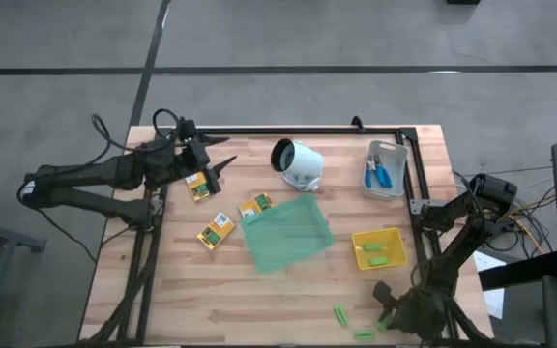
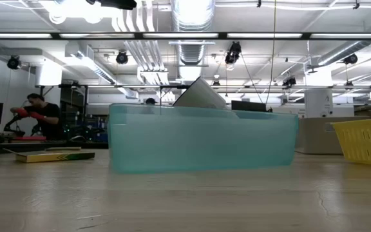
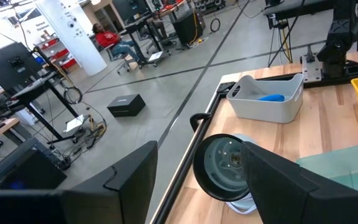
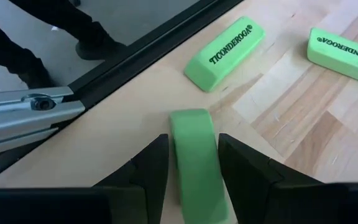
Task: Pick & Place School Supplies
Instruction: Put the green eraser into the yellow bin
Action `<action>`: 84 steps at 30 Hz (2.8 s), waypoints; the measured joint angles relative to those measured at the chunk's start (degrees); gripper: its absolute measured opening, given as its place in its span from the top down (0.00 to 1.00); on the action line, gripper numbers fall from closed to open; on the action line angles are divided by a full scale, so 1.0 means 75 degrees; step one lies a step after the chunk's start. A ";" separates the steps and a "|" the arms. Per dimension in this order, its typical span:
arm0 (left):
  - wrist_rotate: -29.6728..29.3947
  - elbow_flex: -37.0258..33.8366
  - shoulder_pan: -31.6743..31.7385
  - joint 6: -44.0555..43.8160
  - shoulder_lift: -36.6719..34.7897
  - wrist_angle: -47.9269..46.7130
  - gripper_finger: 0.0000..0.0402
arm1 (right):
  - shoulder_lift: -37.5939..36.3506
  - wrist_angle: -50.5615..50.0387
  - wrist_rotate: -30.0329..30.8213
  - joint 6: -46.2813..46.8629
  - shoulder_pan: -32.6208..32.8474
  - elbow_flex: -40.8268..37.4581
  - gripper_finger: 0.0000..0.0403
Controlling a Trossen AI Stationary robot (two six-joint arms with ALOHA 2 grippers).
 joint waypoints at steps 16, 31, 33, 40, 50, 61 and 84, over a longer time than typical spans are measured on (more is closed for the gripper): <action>0.0000 0.0000 0.0000 0.0000 0.0000 0.0000 0.41 | -0.0031 -0.0034 0.0007 -0.0005 0.0001 -0.0007 0.81; 0.0000 0.0000 0.0000 0.0000 0.0000 -0.0006 0.41 | -0.1467 -0.0636 0.0396 0.0077 -0.0029 0.0032 0.80; -0.0002 0.0000 0.0000 0.0000 0.0000 -0.0016 0.41 | -0.1949 -0.1014 0.0448 0.0076 -0.0047 0.0083 0.80; 0.0000 0.0000 0.0000 0.0000 0.0000 -0.0067 0.41 | -0.3989 -0.3367 0.1557 0.0079 -0.0061 0.0607 0.80; 0.0000 0.0000 0.0000 0.0000 0.0000 -0.0117 0.41 | -0.5888 -0.6109 0.2324 0.1347 -0.0228 0.1346 0.80; 0.0000 0.0000 0.0000 0.0000 0.0000 -0.0119 0.41 | -0.6023 -0.8502 0.2583 0.3954 -0.0975 0.1394 0.80; 0.0000 0.0000 0.0000 0.0000 0.0000 -0.0119 0.41 | -0.4828 -0.7294 0.1280 0.5607 -0.2757 -0.0104 0.80</action>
